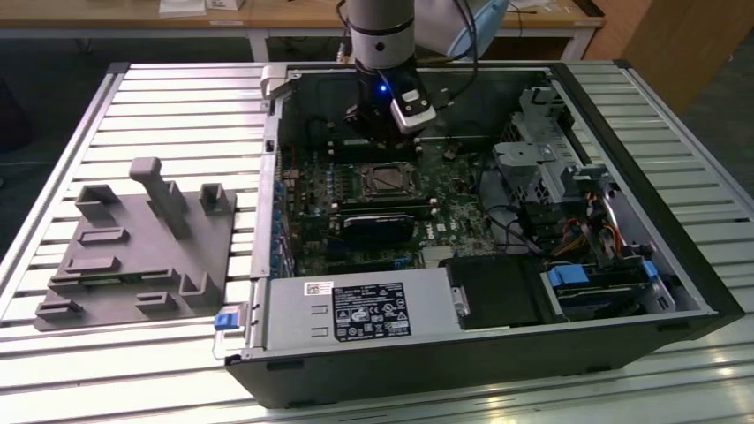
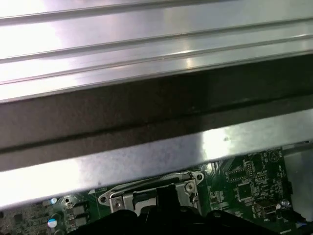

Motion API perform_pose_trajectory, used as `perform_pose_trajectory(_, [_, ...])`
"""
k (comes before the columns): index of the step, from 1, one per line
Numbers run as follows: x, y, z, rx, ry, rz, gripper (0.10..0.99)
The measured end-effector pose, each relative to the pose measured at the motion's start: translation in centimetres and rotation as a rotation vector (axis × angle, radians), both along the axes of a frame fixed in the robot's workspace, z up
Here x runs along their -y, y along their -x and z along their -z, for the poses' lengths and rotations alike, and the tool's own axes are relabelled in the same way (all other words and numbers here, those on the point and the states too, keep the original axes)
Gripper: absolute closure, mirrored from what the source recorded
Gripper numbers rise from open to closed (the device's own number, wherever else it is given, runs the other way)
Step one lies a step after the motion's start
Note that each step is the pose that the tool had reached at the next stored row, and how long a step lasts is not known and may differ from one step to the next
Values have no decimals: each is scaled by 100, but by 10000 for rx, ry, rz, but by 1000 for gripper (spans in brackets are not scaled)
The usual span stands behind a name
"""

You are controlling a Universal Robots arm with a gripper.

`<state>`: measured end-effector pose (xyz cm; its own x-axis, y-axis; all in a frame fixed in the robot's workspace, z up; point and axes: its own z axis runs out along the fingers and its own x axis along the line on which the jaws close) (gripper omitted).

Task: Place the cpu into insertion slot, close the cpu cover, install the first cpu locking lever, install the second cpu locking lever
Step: 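Install the first cpu locking lever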

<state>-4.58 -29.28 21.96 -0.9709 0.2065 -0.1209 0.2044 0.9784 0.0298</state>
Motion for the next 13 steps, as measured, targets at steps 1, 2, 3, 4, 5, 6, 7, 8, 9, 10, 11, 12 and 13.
perform_pose_trajectory(1, [0,-3,2,-101,35,0,980])
perform_pose_trajectory(2, [1,-4,3,-184,63,0,980])
perform_pose_trajectory(3, [3,-5,4,-256,84,0,980])
perform_pose_trajectory(4, [6,-5,6,-298,97,0,980])
perform_pose_trajectory(5, [12,-5,7,-334,108,0,980])
perform_pose_trajectory(6, [20,-5,8,-366,115,0,980])
perform_pose_trajectory(7, [30,-6,9,-390,120,0,980])
perform_pose_trajectory(8, [42,-6,10,-402,125,1,980])
perform_pose_trajectory(9, [53,-6,11,-409,130,0,980])
perform_pose_trajectory(10, [64,-6,11,-415,137,0,980])
perform_pose_trajectory(11, [76,-6,12,-417,144,0,980])
perform_pose_trajectory(12, [90,-6,12,-419,151,0,980])
perform_pose_trajectory(13, [104,-6,12,-419,158,0,980])
